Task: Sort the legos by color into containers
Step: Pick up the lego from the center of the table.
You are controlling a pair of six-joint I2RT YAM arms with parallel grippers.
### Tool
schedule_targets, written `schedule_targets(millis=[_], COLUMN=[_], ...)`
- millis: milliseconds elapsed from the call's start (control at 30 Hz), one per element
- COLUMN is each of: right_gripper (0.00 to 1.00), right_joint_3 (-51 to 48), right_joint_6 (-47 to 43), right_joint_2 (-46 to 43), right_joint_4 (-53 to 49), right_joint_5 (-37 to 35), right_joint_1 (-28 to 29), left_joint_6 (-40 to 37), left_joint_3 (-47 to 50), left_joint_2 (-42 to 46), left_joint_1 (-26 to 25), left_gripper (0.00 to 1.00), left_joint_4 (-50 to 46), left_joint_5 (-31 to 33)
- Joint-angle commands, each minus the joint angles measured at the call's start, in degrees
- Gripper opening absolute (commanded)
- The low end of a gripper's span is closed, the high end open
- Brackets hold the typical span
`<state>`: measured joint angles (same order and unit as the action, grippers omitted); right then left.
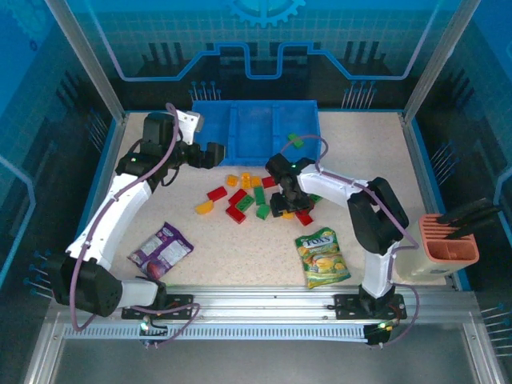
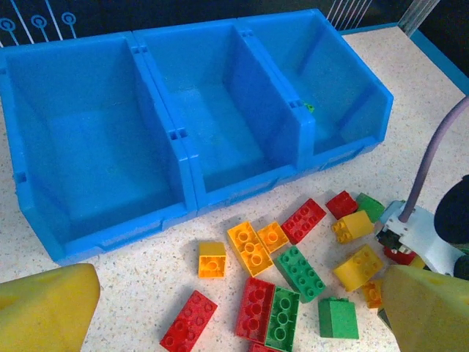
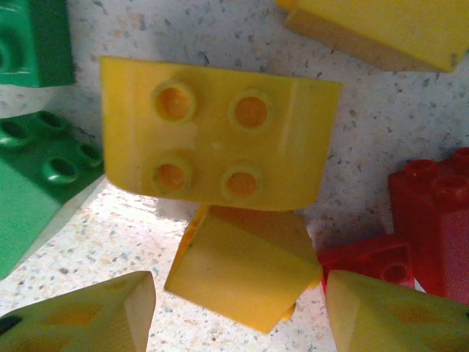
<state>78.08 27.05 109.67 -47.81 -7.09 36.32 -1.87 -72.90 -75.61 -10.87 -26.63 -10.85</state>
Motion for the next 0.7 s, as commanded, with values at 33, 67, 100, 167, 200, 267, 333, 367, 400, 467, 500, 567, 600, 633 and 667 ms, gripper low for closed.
schedule_targets(millis=[33, 67, 100, 167, 200, 267, 333, 367, 400, 467, 500, 567, 600, 633, 667], right_gripper=[0.63, 0.63, 0.63, 0.62, 0.61, 0.57, 0.54, 0.5, 0.46, 0.4, 0.38, 0.33, 0.31, 0.3, 0.3], right_joint_3=[0.1, 0.4, 0.7, 1.1, 1.2, 1.5, 1.4, 1.4, 1.3, 1.4, 1.4, 2.2, 3.1, 4.4, 5.9], right_joint_6=[0.3, 0.2, 0.0, -0.1, -0.2, -0.3, -0.5, -0.6, -0.8, -1.3, -1.5, -2.6, -3.3, -4.2, -5.1], right_joint_2=[2.3, 2.9, 3.5, 4.4, 4.7, 5.2, 5.3, 5.2, 5.1, 4.6, 4.1, 2.4, 1.6, 0.5, -0.4], right_joint_4=[1.3, 1.4, 1.3, 1.6, 1.7, 1.6, 1.6, 1.5, 1.3, 0.9, 0.6, -0.7, -1.7, -3.1, -4.2], right_joint_5=[-0.4, -0.2, -0.2, -0.1, -0.2, -0.2, -0.2, -0.4, -0.5, -0.7, -0.9, -1.5, -1.8, -2.1, -2.3], right_joint_1=[-0.1, -0.1, -0.1, -0.1, -0.1, -0.1, -0.1, -0.1, -0.2, -0.2, -0.1, -0.1, -0.1, -0.1, 0.0], left_joint_6=[-0.2, -0.2, -0.2, -0.2, -0.3, -0.4, -0.5, -0.5, -0.5, -0.6, -0.6, -0.8, -0.8, -0.9, -0.9], left_joint_3=[0.5, 0.5, 0.6, 0.6, 0.6, 0.6, 0.6, 0.6, 0.6, 0.5, 0.4, 0.3, 0.4, 0.4, 0.4], left_joint_2=[1.3, 1.3, 1.3, 1.3, 1.4, 1.4, 1.5, 1.5, 1.5, 1.4, 1.4, 1.4, 1.5, 1.5, 1.5], left_joint_1=[0.2, 0.2, 0.2, 0.2, 0.2, 0.2, 0.2, 0.2, 0.2, 0.2, 0.2, 0.2, 0.3, 0.2, 0.2], left_gripper=[1.0, 0.99, 1.0, 1.0, 0.99, 0.99, 0.99, 0.99, 0.99, 0.99, 1.0, 0.99, 0.99, 0.99, 0.99], left_joint_4=[1.1, 1.0, 1.1, 1.0, 1.0, 0.9, 0.9, 0.9, 0.9, 0.9, 0.8, 0.7, 0.7, 0.7, 0.7], left_joint_5=[-0.8, -0.7, -0.7, -0.6, -0.6, -0.3, -0.1, 0.0, 0.0, 0.0, 0.1, 0.2, 0.3, 0.5, 0.6])
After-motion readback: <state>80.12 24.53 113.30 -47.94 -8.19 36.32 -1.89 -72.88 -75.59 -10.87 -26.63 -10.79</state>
